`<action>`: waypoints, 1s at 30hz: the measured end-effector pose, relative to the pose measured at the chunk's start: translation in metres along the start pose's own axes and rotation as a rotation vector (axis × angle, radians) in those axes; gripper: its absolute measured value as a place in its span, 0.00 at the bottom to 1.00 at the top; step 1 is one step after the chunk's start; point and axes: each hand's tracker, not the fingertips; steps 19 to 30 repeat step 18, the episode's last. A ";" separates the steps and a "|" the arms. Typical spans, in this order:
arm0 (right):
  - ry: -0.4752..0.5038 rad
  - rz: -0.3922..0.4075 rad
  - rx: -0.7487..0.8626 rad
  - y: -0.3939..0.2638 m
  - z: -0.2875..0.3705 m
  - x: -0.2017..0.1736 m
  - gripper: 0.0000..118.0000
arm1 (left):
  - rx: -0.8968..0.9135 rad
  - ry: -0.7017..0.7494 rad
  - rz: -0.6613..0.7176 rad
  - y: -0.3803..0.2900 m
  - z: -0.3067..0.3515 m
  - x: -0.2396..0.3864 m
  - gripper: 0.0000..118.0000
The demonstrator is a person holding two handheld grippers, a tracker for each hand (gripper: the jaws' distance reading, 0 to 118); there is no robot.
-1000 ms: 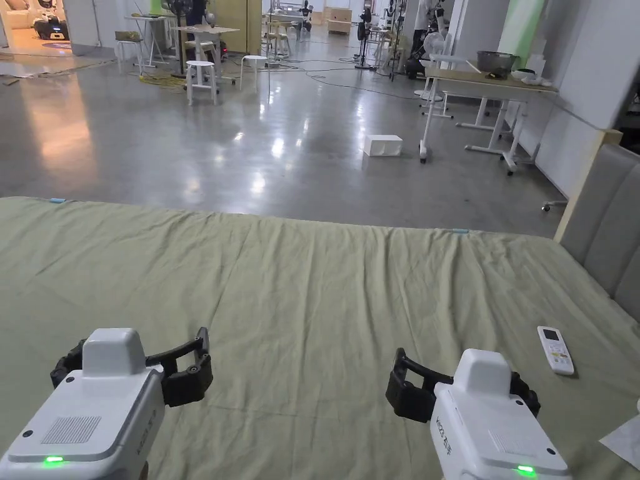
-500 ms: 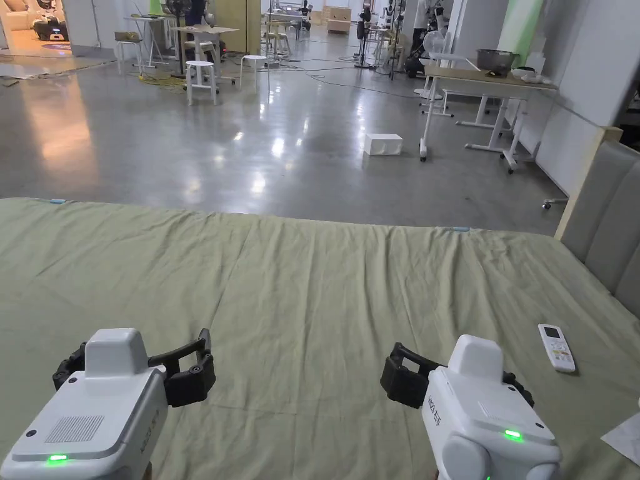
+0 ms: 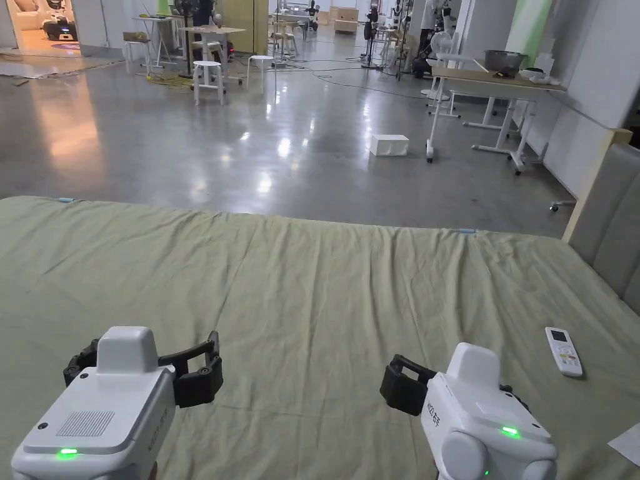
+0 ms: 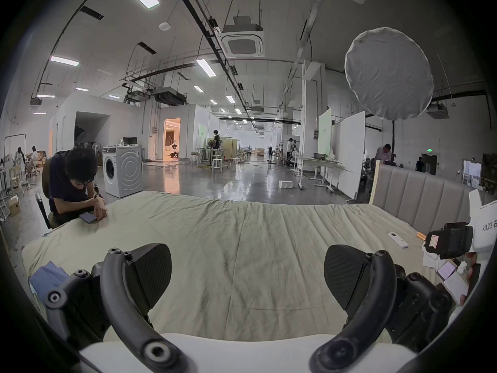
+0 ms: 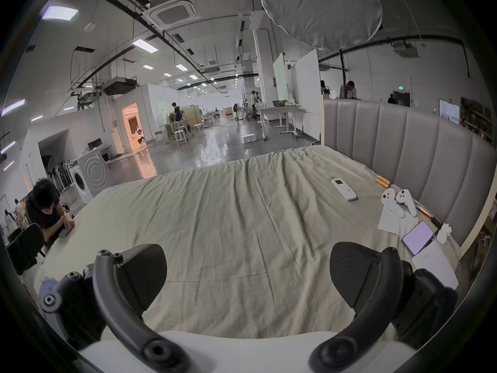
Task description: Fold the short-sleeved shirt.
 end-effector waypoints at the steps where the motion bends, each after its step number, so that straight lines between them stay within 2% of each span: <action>1: 0.000 0.005 0.004 0.000 0.000 0.000 1.00 | 0.001 0.000 -0.002 0.000 0.000 0.000 0.96; 8: -0.014 0.041 0.035 0.006 0.000 0.003 1.00 | 0.002 0.001 -0.028 0.003 -0.001 0.004 0.96; 30: -0.028 0.041 0.034 0.009 -0.001 0.003 1.00 | -0.001 0.005 -0.044 0.003 -0.002 0.003 0.96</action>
